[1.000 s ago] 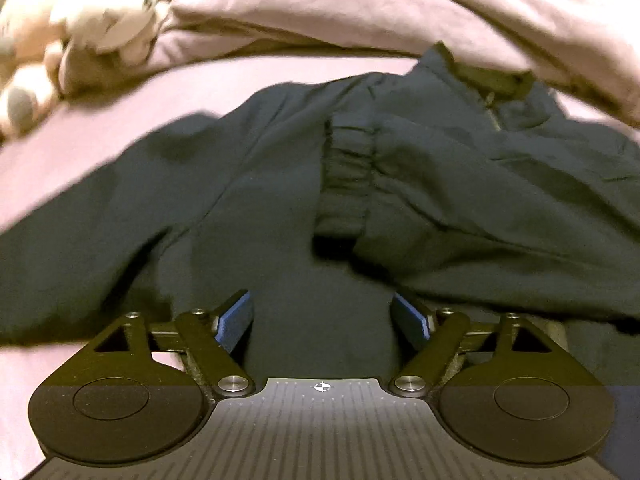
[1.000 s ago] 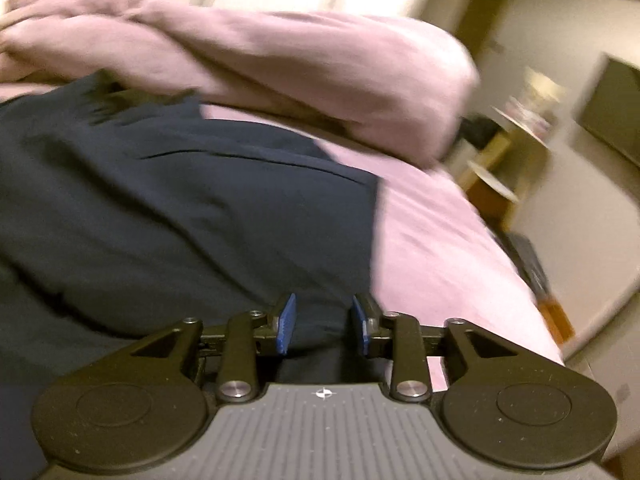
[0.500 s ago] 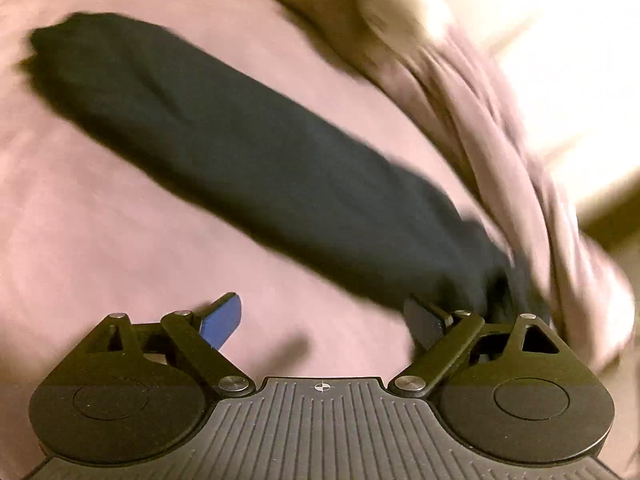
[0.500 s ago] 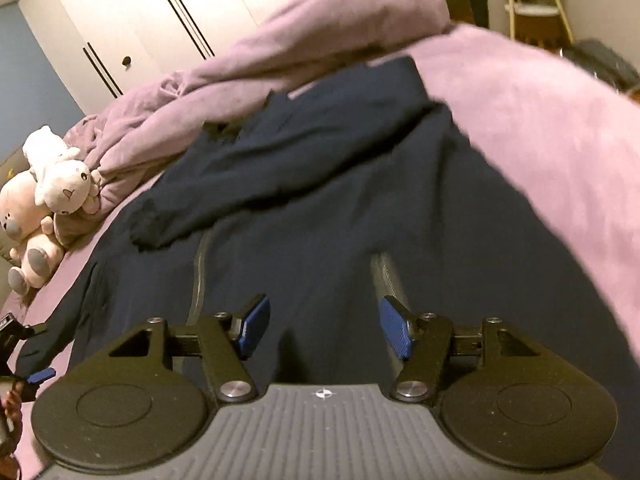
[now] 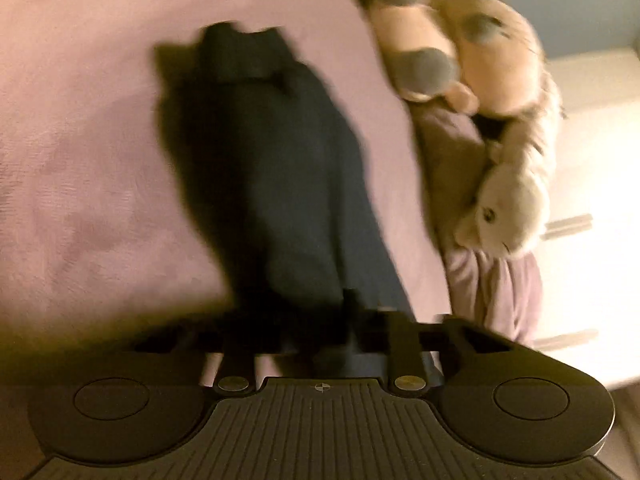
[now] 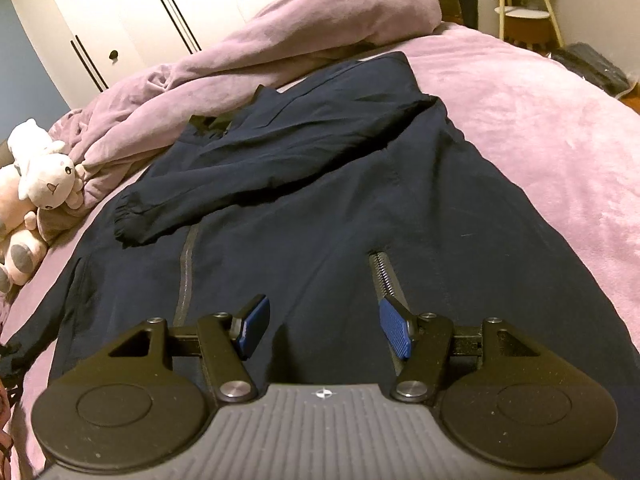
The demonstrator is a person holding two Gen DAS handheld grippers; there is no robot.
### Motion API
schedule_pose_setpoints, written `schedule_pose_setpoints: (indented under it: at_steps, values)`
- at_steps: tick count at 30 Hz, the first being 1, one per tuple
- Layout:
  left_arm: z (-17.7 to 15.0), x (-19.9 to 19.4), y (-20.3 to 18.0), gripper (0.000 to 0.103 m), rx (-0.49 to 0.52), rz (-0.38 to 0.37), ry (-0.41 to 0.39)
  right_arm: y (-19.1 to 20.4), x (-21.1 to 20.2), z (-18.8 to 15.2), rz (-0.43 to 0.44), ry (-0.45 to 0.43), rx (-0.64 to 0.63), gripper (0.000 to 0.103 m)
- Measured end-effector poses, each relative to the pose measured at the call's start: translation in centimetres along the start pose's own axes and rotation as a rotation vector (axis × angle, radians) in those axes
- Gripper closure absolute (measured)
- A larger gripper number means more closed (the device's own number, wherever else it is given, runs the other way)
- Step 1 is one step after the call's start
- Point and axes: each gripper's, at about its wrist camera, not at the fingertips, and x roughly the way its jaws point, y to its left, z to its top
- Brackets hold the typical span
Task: Fold large clothes
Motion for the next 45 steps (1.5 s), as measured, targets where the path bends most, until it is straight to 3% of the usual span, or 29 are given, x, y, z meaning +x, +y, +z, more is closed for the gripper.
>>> schedule_pose_setpoints:
  at_steps: [3, 8, 12, 15, 19, 23, 24, 25, 27, 30, 33, 35, 40, 45]
  values:
    - [0.2, 0.1, 1.4, 0.091, -0.079, -0.061, 0.006, -0.2, 0.2, 0.3, -0.007, -0.007, 0.005, 0.042]
    - [-0.6, -1.1, -1.1, 0.092, 0.083, -0.001, -0.035, -1.3, 0.0, 0.5, -0.032, -0.039, 0.026, 0.042]
    - [-1.3, -2.7, -4.9, 0.093, 0.196, -0.030, -0.066, -2.4, -0.3, 0.7, -0.029, -0.057, 0.061, 0.042]
    - [-4.0, -4.1, -10.4, 0.093, 0.412, -0.088, -0.038, -3.1, -0.5, 0.6, -0.019, -0.069, 0.076, 0.042]
    - [-11.7, -5.3, -18.5, 0.093, 0.676, -0.252, 0.082, -4.1, -0.6, 0.6, -0.015, -0.076, 0.109, 0.042]
    - [-23.9, -5.3, -24.6, 0.089, 0.951, -0.399, 0.275, -4.8, -0.9, 0.5, -0.009, -0.083, 0.138, 0.042]
    - [-27.0, -4.7, -25.3, 0.081, 1.007, -0.409, 0.337, -5.0, -1.0, 0.5, -0.007, -0.085, 0.144, 0.042]
    - [-29.6, -4.2, -25.6, 0.066, 1.053, -0.409, 0.383, -5.2, -1.1, 0.5, -0.002, -0.084, 0.147, 0.042]
    - [-34.4, -3.2, -25.4, 0.050, 1.129, -0.412, 0.479, -5.5, -1.3, 0.6, 0.003, -0.083, 0.148, 0.042]
    - [-37.7, -2.0, -23.4, 0.047, 1.159, -0.346, 0.556, -6.2, -1.5, 1.0, 0.011, -0.080, 0.145, 0.042]
    - [-37.1, -1.3, -20.9, 0.046, 1.133, -0.227, 0.543, -6.5, -1.1, 1.7, 0.037, -0.072, 0.143, 0.042]
    - [-35.6, -1.4, -19.7, 0.046, 1.146, -0.175, 0.484, -6.3, -0.4, 2.3, 0.058, -0.064, 0.140, 0.042]
    - [-31.8, -2.6, -17.6, 0.041, 1.217, 0.021, 0.204, -3.0, 2.3, 4.4, 0.163, -0.042, 0.110, 0.042]
    - [-31.0, -2.6, -14.8, 0.036, 1.179, 0.118, 0.091, 1.7, 8.0, 6.2, 0.345, 0.072, 0.160, 0.042]
